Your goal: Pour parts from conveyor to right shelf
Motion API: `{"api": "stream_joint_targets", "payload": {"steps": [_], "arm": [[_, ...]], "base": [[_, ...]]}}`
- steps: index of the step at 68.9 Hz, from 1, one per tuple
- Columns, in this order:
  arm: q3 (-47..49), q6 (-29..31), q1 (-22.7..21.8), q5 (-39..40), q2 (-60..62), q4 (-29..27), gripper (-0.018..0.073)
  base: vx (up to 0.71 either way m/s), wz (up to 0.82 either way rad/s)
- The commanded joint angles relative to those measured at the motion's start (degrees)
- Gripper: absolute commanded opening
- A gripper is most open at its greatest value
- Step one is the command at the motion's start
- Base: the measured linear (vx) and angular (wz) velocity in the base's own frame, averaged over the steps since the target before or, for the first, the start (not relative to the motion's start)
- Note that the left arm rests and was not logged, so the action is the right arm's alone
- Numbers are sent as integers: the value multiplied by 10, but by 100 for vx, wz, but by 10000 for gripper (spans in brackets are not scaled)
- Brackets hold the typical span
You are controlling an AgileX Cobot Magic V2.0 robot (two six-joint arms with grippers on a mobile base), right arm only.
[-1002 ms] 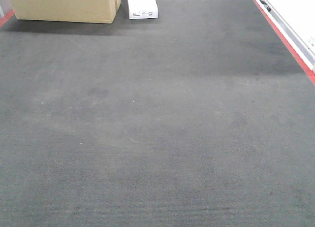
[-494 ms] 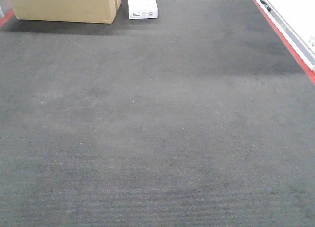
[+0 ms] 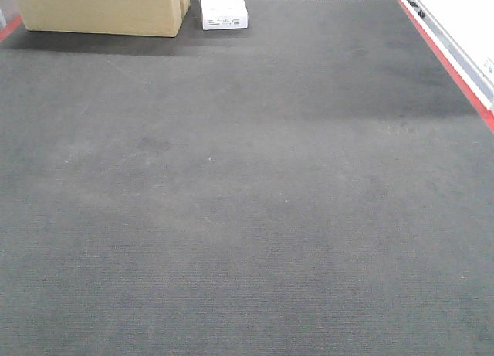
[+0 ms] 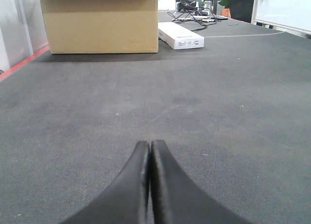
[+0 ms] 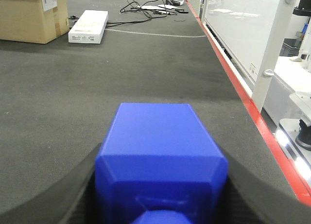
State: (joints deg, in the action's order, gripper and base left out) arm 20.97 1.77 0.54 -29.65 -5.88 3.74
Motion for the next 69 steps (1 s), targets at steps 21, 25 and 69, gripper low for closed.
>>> {"api": "stream_joint_targets", "payload": {"steps": [21, 25, 69], "arm": [[13, 6, 0, 42, -7, 3, -6], [13, 6, 0, 42, -7, 3, -6], [13, 6, 0, 43, -7, 3, -6]], "base": [[0, 0], [0, 0], [0, 0]]}}
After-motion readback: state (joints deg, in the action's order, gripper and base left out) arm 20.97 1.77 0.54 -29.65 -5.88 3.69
